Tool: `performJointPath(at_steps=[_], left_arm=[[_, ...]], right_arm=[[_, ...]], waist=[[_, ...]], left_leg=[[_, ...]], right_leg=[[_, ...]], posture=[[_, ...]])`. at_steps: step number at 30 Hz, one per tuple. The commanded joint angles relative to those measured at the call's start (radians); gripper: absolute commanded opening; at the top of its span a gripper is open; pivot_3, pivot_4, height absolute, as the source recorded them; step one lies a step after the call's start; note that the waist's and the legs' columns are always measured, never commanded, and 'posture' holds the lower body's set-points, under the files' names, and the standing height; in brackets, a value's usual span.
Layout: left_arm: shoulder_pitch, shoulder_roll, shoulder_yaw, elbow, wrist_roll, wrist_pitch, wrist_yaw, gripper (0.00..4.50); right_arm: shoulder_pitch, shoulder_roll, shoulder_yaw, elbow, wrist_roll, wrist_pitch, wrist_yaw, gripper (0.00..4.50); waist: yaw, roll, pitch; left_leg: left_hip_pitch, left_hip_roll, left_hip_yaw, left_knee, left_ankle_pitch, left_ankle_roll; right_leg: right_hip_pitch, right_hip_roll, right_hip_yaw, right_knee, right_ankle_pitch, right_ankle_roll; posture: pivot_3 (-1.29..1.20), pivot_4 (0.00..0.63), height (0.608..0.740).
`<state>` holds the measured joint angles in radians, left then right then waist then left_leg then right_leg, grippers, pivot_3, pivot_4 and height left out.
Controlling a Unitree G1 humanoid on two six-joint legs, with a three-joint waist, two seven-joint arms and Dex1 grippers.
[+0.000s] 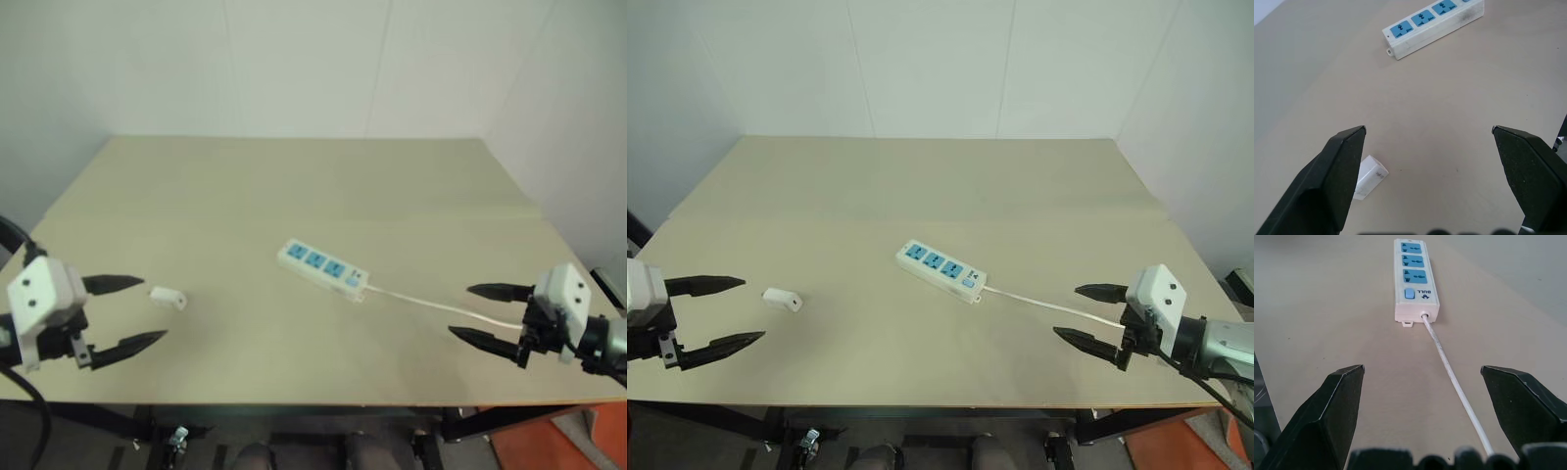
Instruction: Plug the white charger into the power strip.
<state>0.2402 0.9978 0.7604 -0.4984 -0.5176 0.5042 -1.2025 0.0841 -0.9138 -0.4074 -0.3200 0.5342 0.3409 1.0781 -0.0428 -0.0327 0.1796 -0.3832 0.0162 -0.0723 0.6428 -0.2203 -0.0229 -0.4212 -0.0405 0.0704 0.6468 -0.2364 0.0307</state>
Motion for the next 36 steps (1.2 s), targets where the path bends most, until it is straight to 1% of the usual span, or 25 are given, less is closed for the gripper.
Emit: performJointPath(at_steps=[1, 10, 14, 17, 21, 24, 29, 33, 36], left_arm=[[-0.014, 0.019, 0.003, -0.011, -0.02, 0.003, 0.006, 4.5], [-0.02, 0.021, -0.004, -0.008, -0.023, 0.001, 0.005, 4.5], [-0.042, 0.027, -0.029, 0.002, -0.028, -0.009, 0.001, 4.5], [-0.078, 0.028, -0.066, 0.004, -0.051, -0.01, 0.0, 4.5], [-0.159, 0.002, -0.14, -0.007, -0.124, 0.002, 0.02, 4.5], [-0.188, 0.003, -0.184, 0.003, -0.126, -0.006, 0.026, 4.5], [-0.229, 0.01, -0.233, 0.044, -0.116, -0.031, 0.015, 4.5], [-0.246, 0.016, -0.251, 0.069, -0.107, -0.048, 0.003, 4.5], [-0.249, 0.016, -0.257, 0.079, -0.104, -0.058, -0.002, 4.5]], right_arm=[[-0.015, -0.002, -0.014, -0.026, 0.013, 0.0, -0.008, 4.47], [-0.02, 0.003, -0.001, -0.026, 0.007, -0.007, -0.019, 4.47], [-0.042, 0.042, 0.045, -0.035, 0.002, -0.007, -0.051, 4.47], [-0.076, 0.093, 0.108, -0.029, -0.018, -0.028, -0.079, 4.47], [-0.165, 0.192, 0.218, 0.02, -0.076, -0.069, -0.131, 4.47], [-0.231, 0.265, 0.278, 0.072, -0.117, -0.103, -0.166, 4.47], [-0.387, 0.427, 0.379, 0.254, -0.218, -0.202, -0.249, 4.47], [-0.474, 0.5, 0.434, 0.395, -0.27, -0.269, -0.253, 4.47], [-0.519, 0.541, 0.461, 0.49, -0.302, -0.318, -0.253, 4.47]], waist=[[0.0, 0.0, 0.0], [0.0, 0.0, 0.0], [-0.001, 0.0, 0.0], [0.0, 0.0, 0.0], [-0.003, 0.0, 0.0], [-0.003, 0.0, 0.0], [-0.006, 0.0, 0.0], [-0.005, 0.0, 0.0], [-0.003, 0.001, 0.001]], left_leg=[[0.0, 0.0, 0.0, 0.0, 0.0, 0.0], [0.0, 0.0, 0.0, 0.0, 0.0, 0.0], [0.0, 0.0, 0.0, 0.0, 0.0, 0.0], [0.0, 0.0, 0.0, 0.0, 0.0, 0.0], [0.0, 0.0, 0.0, 0.0, 0.0, 0.0], [0.0, 0.0, 0.0, 0.0, 0.0, 0.0], [0.001, 0.001, 0.0, 0.0, 0.0, 0.0], [0.0, 0.001, 0.0, 0.0, 0.0, 0.0], [-0.001, 0.0, 0.0, 0.0, 0.0, 0.0]], right_leg=[[0.0, 0.0, 0.0, 0.0, 0.0, 0.0], [0.0, 0.0, 0.0, 0.0, 0.0, 0.0], [0.0, 0.0, 0.0, 0.0, 0.0, 0.0], [0.0, 0.0, 0.0, 0.0, 0.0, 0.0], [0.0, 0.0, 0.0, 0.0, 0.001, 0.001], [0.0, 0.0, 0.0, 0.001, 0.001, 0.0], [-0.001, 0.001, 0.0, 0.001, 0.002, -0.001], [-0.001, 0.002, 0.0, 0.001, 0.002, -0.001], [-0.001, 0.001, 0.0, 0.001, 0.005, -0.006]], posture=[[0.0, 0.15, 0.74], [0.0, 0.15, 0.74], [0.0, 0.15, 0.74], [0.0, 0.15, 0.74], [0.0, 0.15, 0.74], [0.0, 0.15, 0.74], [0.0, 0.15, 0.74], [0.0, 0.15, 0.74], [0.0, 0.15, 0.74]])
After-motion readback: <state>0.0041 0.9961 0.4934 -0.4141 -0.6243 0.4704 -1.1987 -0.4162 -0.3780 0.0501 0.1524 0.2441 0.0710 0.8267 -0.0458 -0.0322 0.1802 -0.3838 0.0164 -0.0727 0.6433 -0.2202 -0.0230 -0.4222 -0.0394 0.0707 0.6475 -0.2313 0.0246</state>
